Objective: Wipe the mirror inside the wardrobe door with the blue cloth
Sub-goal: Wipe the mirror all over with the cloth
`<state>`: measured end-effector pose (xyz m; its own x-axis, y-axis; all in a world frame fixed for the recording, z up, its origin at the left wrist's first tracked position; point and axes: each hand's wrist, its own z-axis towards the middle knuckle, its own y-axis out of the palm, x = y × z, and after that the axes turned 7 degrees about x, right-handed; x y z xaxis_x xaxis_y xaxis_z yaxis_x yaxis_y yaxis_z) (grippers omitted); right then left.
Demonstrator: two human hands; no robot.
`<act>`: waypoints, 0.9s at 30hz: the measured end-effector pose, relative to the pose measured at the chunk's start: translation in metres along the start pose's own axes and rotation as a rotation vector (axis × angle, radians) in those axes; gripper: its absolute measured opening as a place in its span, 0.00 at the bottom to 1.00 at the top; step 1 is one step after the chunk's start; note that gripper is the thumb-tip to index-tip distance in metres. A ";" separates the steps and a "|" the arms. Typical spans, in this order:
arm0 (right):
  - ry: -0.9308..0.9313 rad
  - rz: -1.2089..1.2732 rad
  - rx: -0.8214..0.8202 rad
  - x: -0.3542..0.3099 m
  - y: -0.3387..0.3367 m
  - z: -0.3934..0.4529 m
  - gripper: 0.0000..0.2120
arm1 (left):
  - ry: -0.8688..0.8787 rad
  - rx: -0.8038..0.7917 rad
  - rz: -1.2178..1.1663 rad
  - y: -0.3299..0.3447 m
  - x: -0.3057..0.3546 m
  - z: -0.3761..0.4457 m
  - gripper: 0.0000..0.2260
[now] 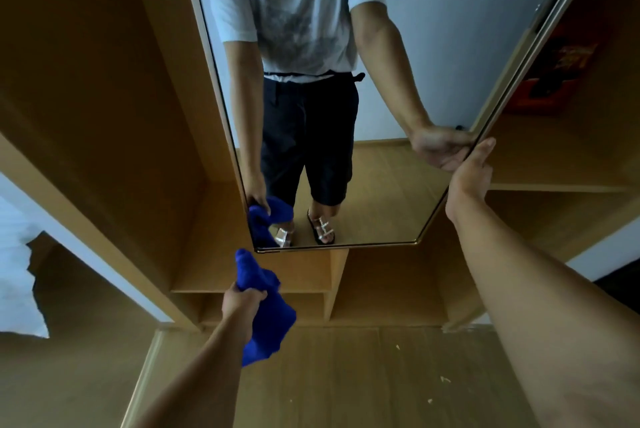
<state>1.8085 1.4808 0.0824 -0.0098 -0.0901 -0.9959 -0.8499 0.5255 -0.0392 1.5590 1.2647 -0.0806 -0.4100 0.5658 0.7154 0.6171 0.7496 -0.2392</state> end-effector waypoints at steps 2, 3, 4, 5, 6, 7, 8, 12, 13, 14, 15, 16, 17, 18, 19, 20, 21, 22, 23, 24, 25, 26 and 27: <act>-0.070 -0.266 0.067 0.025 -0.020 -0.007 0.29 | -0.052 -0.080 0.040 0.001 -0.002 -0.013 0.16; -0.141 -0.444 0.116 0.043 -0.033 -0.017 0.26 | -0.081 -0.122 0.059 0.003 0.000 -0.020 0.16; -0.218 -0.579 0.136 0.062 -0.045 -0.032 0.22 | -0.116 -0.166 0.075 0.006 0.003 -0.027 0.15; -0.266 -0.650 0.078 0.080 -0.054 -0.050 0.19 | -0.156 -0.214 0.088 0.009 0.007 -0.033 0.14; -0.265 -0.683 -0.072 0.096 -0.058 -0.069 0.16 | -0.197 -0.262 0.095 0.011 0.012 -0.040 0.12; -0.216 -0.701 -0.289 0.109 -0.059 -0.090 0.15 | -0.226 -0.305 0.103 0.015 0.016 -0.046 0.10; -0.123 -0.692 -0.544 0.118 -0.057 -0.109 0.16 | -0.238 -0.341 0.118 0.018 0.020 -0.050 0.10; 0.313 -0.544 -1.045 0.127 -0.040 -0.154 0.17 | -0.232 -0.400 0.211 0.032 0.029 -0.062 0.17; 0.322 -0.578 -1.066 0.127 -0.036 -0.157 0.17 | -0.223 -0.386 0.224 0.035 0.030 -0.064 0.19; 0.321 -0.616 -1.067 0.127 -0.032 -0.159 0.16 | -0.207 -0.357 0.234 0.037 0.030 -0.063 0.21; 0.326 -0.644 -1.056 0.127 -0.030 -0.159 0.15 | -0.184 -0.322 0.238 0.038 0.029 -0.062 0.23; 0.351 -0.648 -1.041 0.128 -0.027 -0.159 0.14 | -0.161 -0.293 0.232 0.038 0.028 -0.060 0.25; 0.401 -0.620 -1.017 0.131 -0.025 -0.160 0.13 | -0.148 -0.275 0.225 0.038 0.028 -0.060 0.28; 0.471 -0.568 -0.976 0.134 -0.023 -0.160 0.12 | -0.142 -0.263 0.226 0.036 0.029 -0.059 0.29; 0.558 -0.506 -0.915 0.137 -0.022 -0.161 0.13 | -0.133 -0.248 0.241 0.033 0.031 -0.059 0.30; 0.645 -0.454 -0.844 0.141 -0.020 -0.162 0.15 | -0.104 -0.208 0.258 0.029 0.034 -0.057 0.28; 0.720 -0.418 -0.774 0.144 -0.018 -0.164 0.16 | -0.050 -0.125 0.259 0.025 0.038 -0.052 0.26; 0.777 -0.395 -0.713 0.147 -0.017 -0.165 0.17 | 0.022 -0.014 0.244 0.020 0.042 -0.046 0.24; 0.821 -0.374 -0.663 0.149 -0.015 -0.166 0.17 | 0.108 0.099 0.223 0.014 0.048 -0.039 0.25; 0.852 -0.342 -0.622 0.151 -0.013 -0.167 0.15 | 0.202 0.179 0.215 0.008 0.056 -0.034 0.27; 0.877 -0.293 -0.586 0.153 -0.011 -0.168 0.13 | 0.296 0.219 0.214 0.004 0.066 -0.031 0.30; 0.900 -0.235 -0.556 0.155 -0.009 -0.169 0.10 | 0.388 0.231 0.213 0.002 0.077 -0.029 0.32; 0.925 -0.174 -0.534 0.156 -0.007 -0.170 0.07 | 0.470 0.226 0.212 0.002 0.088 -0.027 0.33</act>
<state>1.7235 1.3193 -0.0591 -0.0705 -0.8488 -0.5240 -0.9956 0.0273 0.0897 1.5426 1.3066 -0.0002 0.0827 0.5366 0.8398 0.4733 0.7204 -0.5069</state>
